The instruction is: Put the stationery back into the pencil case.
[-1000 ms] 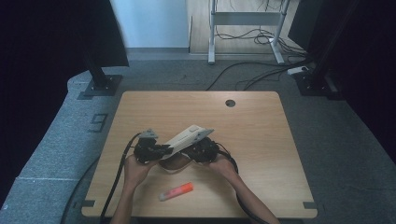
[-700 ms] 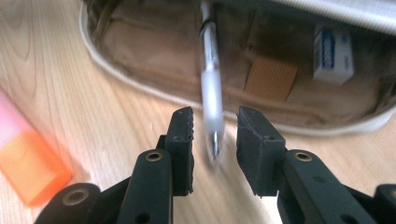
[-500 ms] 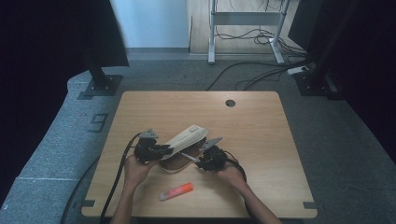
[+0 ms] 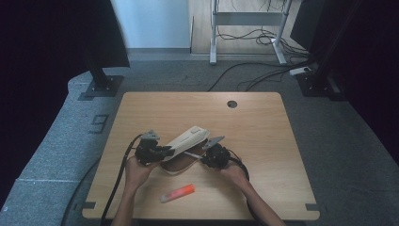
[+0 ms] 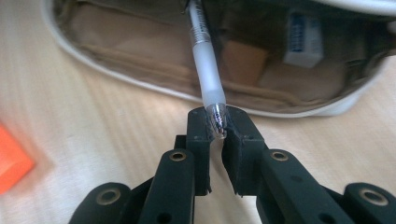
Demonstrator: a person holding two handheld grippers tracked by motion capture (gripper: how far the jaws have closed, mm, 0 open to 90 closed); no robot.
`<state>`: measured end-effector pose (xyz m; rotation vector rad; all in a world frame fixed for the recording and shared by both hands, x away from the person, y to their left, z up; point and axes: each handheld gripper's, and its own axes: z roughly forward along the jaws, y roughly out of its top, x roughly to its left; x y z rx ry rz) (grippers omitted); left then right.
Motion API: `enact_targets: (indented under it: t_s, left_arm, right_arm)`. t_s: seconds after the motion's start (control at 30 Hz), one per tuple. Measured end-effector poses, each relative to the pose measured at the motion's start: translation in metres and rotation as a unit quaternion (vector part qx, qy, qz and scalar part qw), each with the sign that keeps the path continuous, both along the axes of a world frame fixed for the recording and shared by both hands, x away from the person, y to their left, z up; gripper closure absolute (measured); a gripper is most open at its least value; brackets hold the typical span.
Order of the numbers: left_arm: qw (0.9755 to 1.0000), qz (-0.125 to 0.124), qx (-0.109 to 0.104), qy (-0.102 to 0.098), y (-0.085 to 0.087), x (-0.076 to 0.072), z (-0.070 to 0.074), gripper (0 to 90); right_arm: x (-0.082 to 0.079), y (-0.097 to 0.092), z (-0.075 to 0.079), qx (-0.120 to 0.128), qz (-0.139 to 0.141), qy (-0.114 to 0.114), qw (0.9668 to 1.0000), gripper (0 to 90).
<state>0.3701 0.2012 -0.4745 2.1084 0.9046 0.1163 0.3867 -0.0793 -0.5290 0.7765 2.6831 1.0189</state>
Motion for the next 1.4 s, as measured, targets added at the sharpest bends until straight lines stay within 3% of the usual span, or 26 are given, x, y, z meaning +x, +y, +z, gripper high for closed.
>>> enact_targets:
  t_s: [0.5, 0.73, 0.87, 1.07, 1.4]
  left_arm:
    - [1.0, -0.001, 0.0, 0.0, 0.0, 0.0, 0.0, 76.5]
    - [1.0, -0.002, -0.001, 0.0, 0.0, 0.0, 0.0, 76.5]
    - [1.0, -0.002, -0.002, 0.0, 0.0, 0.0, 0.0, 76.4]
    - [1.0, -0.002, -0.004, 0.001, 0.001, 0.001, 0.0, 76.4]
    - [0.9999, 0.001, -0.01, 0.005, 0.003, 0.003, -0.002, 76.5]
  right_arm:
    - [0.036, -0.002, 0.006, -0.008, -0.04, -0.025, 0.9989, 73.1]
    - [0.05, 0.001, 0.005, -0.005, -0.055, -0.025, 0.9982, 71.2]
    - [0.056, 0.001, 0.003, 0.004, -0.06, -0.02, 0.998, 64.2]
    - [0.054, -0.004, 0.007, 0.008, -0.063, -0.021, 0.9978, 57.3]
    - [0.034, -0.017, 0.014, 0.006, -0.043, -0.016, 0.9989, 36.5]
